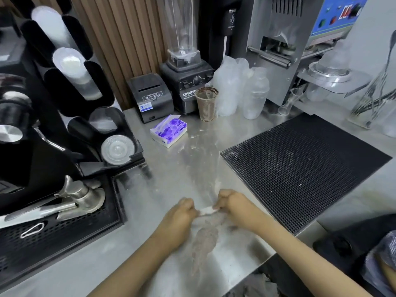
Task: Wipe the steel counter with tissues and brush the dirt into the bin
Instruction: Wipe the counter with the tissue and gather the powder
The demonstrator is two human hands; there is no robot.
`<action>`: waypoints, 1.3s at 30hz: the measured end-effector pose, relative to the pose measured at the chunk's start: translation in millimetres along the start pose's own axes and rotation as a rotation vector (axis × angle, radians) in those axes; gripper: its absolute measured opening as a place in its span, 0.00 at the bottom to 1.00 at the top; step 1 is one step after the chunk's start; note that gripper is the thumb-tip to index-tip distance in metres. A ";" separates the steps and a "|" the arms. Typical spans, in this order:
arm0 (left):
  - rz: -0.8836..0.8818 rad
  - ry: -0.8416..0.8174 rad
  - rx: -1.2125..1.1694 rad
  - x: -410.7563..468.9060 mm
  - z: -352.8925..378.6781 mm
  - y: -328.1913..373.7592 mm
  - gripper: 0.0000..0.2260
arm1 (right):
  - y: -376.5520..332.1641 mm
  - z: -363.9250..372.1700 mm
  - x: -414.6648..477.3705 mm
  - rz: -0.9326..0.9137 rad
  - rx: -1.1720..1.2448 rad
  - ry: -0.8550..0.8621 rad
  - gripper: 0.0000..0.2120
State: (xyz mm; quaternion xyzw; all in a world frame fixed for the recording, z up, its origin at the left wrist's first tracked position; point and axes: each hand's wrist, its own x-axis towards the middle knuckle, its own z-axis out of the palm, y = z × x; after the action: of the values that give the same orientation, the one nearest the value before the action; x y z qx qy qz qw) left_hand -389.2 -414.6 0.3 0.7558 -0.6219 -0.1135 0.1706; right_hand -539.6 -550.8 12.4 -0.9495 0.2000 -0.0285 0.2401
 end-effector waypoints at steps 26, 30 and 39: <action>-0.133 0.071 -0.180 49.5 2.7 16.9 0.09 | 8.6 -2.7 2.5 0.201 -0.058 0.178 0.11; -0.250 0.038 -0.154 60.4 13.3 20.9 0.08 | 16.8 -0.1 15.9 0.332 -0.038 0.192 0.15; -0.102 -0.055 -0.120 -4.1 22.7 33.0 0.10 | -9.1 43.3 -57.8 0.255 0.009 0.130 0.17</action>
State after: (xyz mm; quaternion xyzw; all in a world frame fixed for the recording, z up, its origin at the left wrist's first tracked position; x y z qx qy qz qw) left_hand -428.5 -418.8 -7.5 0.7714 -0.5792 -0.1798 0.1928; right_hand -582.9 -501.5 -19.2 -0.9114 0.3340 -0.0603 0.2325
